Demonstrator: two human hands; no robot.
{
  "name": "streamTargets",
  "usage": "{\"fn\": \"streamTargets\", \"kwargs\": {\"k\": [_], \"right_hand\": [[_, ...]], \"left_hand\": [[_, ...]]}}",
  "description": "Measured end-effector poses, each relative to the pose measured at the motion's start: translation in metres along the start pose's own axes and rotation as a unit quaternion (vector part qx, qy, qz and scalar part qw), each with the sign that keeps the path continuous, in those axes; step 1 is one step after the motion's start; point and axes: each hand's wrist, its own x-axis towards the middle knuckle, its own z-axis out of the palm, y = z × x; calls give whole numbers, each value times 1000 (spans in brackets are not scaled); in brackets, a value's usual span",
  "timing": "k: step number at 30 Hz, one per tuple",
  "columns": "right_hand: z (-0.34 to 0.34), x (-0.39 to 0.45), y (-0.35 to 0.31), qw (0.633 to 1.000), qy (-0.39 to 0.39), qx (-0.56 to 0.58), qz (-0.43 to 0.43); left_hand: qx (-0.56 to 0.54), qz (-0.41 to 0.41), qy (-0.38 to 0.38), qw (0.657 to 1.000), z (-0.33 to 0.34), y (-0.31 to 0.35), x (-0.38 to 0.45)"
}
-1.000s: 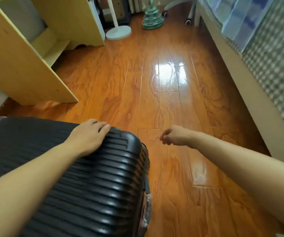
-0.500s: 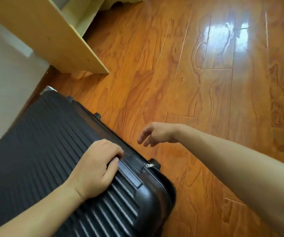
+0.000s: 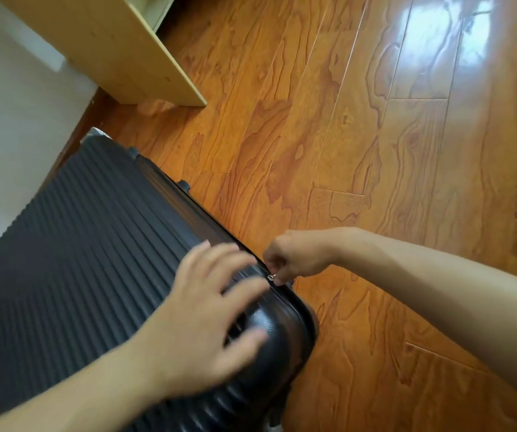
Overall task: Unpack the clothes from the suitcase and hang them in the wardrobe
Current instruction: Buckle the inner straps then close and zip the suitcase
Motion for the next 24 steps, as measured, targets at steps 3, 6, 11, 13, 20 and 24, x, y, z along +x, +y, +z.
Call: {"fn": "streamTargets", "kwargs": {"k": [3, 6, 11, 13, 20, 24], "right_hand": [[15, -16, 4, 968, 111, -204, -92], [27, -28, 19, 933, 203, -261, -142], [-14, -49, 46, 928, 293, -211, -93], [-27, -75, 63, 920, 332, -204, -43], [-18, -90, 86, 894, 392, -193, 98], [-6, -101, 58, 904, 370, -199, 81]], "left_hand": [[114, 107, -78, 985, 21, 33, -25], [153, 97, -111, 977, 21, 33, -24], [153, -26, -25, 988, -10, 27, 38], [129, -123, 19, 984, -26, 12, 79], [93, -173, 19, 980, -24, -10, 183], [71, -177, 59, 980, -20, -18, 174]]}}
